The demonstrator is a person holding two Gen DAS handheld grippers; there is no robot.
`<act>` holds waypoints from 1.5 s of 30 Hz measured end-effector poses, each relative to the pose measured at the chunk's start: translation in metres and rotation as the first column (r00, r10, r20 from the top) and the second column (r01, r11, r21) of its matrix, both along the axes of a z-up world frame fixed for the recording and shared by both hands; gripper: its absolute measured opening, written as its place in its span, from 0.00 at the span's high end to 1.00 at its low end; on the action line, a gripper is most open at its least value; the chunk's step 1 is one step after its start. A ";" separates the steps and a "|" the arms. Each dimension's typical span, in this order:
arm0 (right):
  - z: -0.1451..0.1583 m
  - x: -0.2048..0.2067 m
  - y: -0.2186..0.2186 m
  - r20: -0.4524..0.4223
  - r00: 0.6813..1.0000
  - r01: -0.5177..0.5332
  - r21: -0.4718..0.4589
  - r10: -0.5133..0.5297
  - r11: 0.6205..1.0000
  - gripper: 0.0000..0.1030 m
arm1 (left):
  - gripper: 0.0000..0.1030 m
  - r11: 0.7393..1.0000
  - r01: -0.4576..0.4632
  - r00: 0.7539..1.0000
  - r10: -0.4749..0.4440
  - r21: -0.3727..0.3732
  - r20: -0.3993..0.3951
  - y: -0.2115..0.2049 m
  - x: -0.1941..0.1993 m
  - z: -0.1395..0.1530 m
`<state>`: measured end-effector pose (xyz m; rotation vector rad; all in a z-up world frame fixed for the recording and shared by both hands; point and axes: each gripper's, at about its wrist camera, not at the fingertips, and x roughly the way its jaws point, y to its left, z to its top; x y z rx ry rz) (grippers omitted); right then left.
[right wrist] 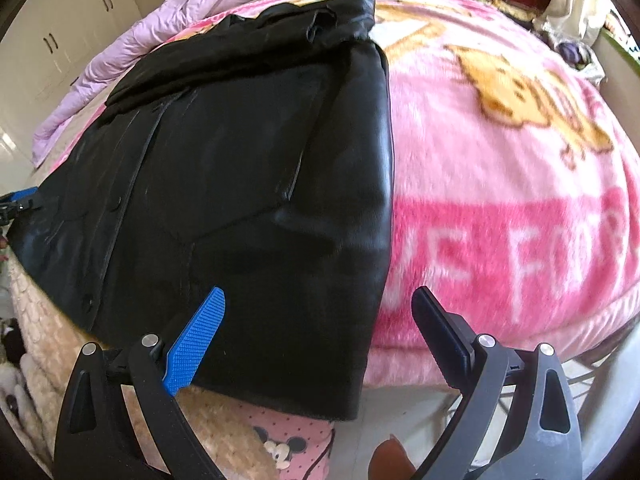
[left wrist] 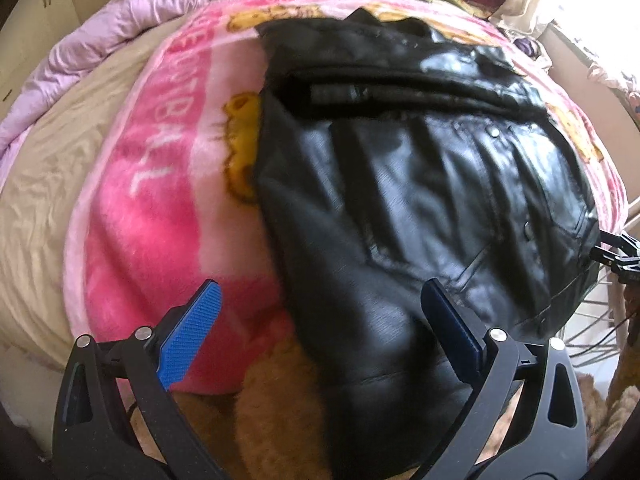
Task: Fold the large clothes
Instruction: 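Grasp the side edges of the black leather jacket with both grippers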
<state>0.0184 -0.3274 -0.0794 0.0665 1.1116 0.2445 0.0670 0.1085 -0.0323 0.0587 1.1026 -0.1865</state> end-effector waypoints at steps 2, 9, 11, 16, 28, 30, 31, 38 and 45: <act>-0.005 -0.004 -0.003 -0.027 1.000 -0.014 0.027 0.015 1.000 0.19 | 0.09 1.000 0.006 0.999 -0.007 -0.028 -0.032 0.004 0.000 -0.003; 0.004 -0.019 -0.013 0.000 0.999 -0.052 0.094 0.052 0.994 0.80 | 0.15 0.988 0.043 0.993 -0.059 -0.148 -0.102 0.005 0.007 -0.016; 0.017 -0.023 -0.022 0.033 0.998 -0.052 0.162 0.047 0.985 0.86 | 0.31 0.979 0.053 0.990 -0.077 -0.198 -0.114 0.004 0.009 -0.020; 0.047 -0.029 -0.034 0.133 0.990 -0.081 0.278 0.045 0.957 0.90 | 0.62 0.971 0.092 0.989 -0.114 -0.219 -0.092 -0.005 0.007 -0.019; 0.110 0.015 -0.034 0.299 0.954 -0.110 0.445 -0.032 0.889 0.92 | 0.94 0.924 0.084 0.993 -0.046 -0.374 0.108 0.018 0.016 0.038; 0.126 0.027 -0.036 0.338 0.939 -0.104 0.454 -0.063 0.885 0.92 | 0.94 0.911 0.075 0.990 -0.019 -0.405 0.140 0.026 0.025 0.050; 0.132 0.035 -0.036 0.349 0.934 -0.099 0.460 -0.077 0.883 0.92 | 0.94 0.905 0.067 0.988 -0.004 -0.419 0.151 0.029 0.029 0.056; 0.158 0.078 -0.055 0.367 0.909 -0.032 0.530 -0.196 0.847 0.92 | 0.94 0.853 0.000 0.980 0.103 -0.522 0.168 0.041 0.077 0.084; 0.162 0.133 -0.057 0.337 0.911 0.002 0.572 -0.237 0.820 0.92 | 0.93 0.826 -0.074 0.975 0.178 -0.559 0.134 0.038 0.127 0.091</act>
